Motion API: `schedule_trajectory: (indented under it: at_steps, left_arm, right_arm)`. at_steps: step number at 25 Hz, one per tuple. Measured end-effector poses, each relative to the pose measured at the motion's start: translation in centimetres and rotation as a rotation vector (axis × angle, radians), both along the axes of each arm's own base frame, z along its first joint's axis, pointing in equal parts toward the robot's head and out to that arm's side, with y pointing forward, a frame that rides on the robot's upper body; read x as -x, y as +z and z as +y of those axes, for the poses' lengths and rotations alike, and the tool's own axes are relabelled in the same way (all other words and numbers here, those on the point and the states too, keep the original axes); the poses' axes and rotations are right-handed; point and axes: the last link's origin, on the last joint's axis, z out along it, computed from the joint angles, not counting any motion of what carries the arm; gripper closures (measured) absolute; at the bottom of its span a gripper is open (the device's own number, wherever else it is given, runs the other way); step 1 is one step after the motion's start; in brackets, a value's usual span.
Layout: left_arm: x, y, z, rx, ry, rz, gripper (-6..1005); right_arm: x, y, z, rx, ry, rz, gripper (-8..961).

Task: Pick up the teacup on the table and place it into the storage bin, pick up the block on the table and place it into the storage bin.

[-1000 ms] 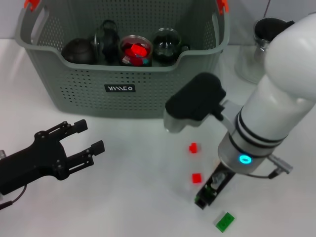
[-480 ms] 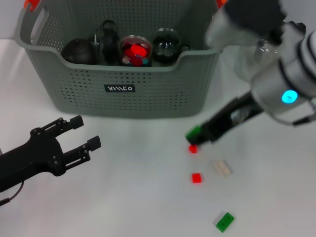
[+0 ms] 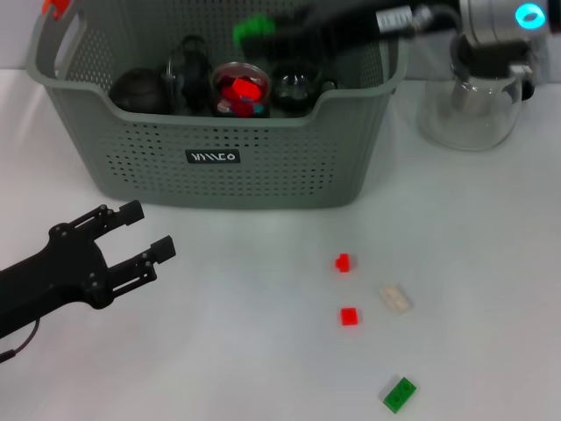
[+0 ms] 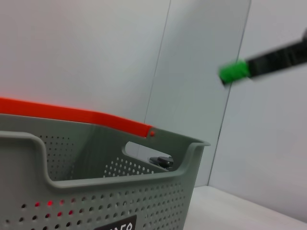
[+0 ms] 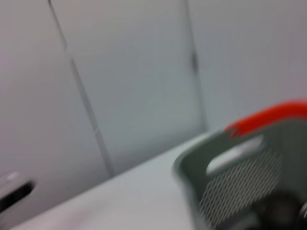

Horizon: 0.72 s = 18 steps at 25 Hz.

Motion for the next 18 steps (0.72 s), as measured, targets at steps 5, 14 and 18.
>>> schedule_trajectory:
  at_steps: [5,14,18]
  left_arm:
    - [-0.1,0.0,0.0,0.000,-0.001,-0.003,247]
    - [-0.1,-0.2,0.0,-0.002,0.005,-0.016,247]
    - [-0.1,-0.2,0.0,-0.002,0.005,-0.017,247]
  right_arm:
    - [1.1,-1.4,4.1,-0.132,-0.014,0.044,523]
    - [3.0,-6.3,10.3,-0.258,-0.058,-0.087,522]
    - [4.2,-8.1,11.2,-0.294,-0.034,-0.186,521]
